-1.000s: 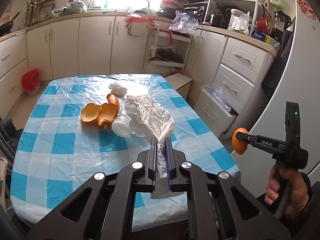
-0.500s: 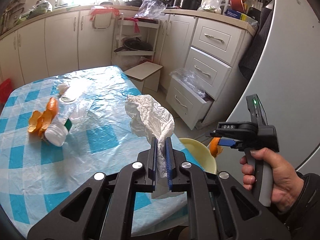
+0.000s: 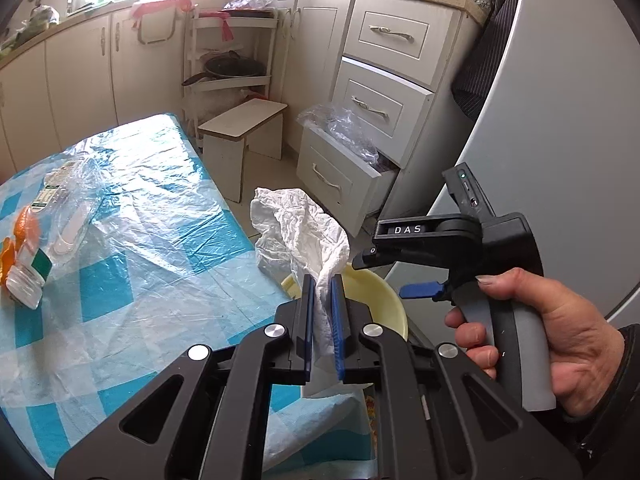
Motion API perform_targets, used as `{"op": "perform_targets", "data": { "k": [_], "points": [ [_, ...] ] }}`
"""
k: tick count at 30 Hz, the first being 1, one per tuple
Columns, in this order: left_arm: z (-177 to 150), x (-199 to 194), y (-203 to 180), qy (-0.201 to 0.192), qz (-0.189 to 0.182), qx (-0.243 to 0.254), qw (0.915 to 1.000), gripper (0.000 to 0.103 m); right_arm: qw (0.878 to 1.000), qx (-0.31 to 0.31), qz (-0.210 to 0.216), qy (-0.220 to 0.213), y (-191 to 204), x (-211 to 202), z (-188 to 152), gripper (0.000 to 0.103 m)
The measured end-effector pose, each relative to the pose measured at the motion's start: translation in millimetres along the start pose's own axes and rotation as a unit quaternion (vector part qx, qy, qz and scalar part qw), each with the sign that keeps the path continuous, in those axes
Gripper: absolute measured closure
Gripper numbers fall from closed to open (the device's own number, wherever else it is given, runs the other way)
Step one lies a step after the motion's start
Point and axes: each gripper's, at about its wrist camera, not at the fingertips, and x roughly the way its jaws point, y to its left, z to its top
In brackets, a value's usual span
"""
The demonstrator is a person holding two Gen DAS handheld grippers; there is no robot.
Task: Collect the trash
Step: 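Open the right tool over the bucket to drop the orange peel, then open the left tool over the bucket to drop the napkin, then move both open tools back over the table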
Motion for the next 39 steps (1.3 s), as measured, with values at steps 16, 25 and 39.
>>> {"op": "perform_targets", "data": {
  "k": [16, 25, 39],
  "points": [
    [9.3, 70.4, -51.5, 0.071, -0.015, 0.043, 0.9965, 0.077, 0.941, -0.089, 0.054, -0.321, 44.5, -143.9, -22.3, 0.015],
    [13.1, 61.9, -49.0, 0.052, 0.026, 0.041, 0.9975, 0.031, 0.943, -0.07, 0.067, -0.319, 42.3, -141.8, -12.1, 0.015],
    [-5.0, -6.8, -2.4, 0.017, 0.107, 0.003, 0.9941, 0.013, 0.942, -0.106, 0.055, -0.312, 66.4, -135.9, -24.5, 0.012]
  ]
}}
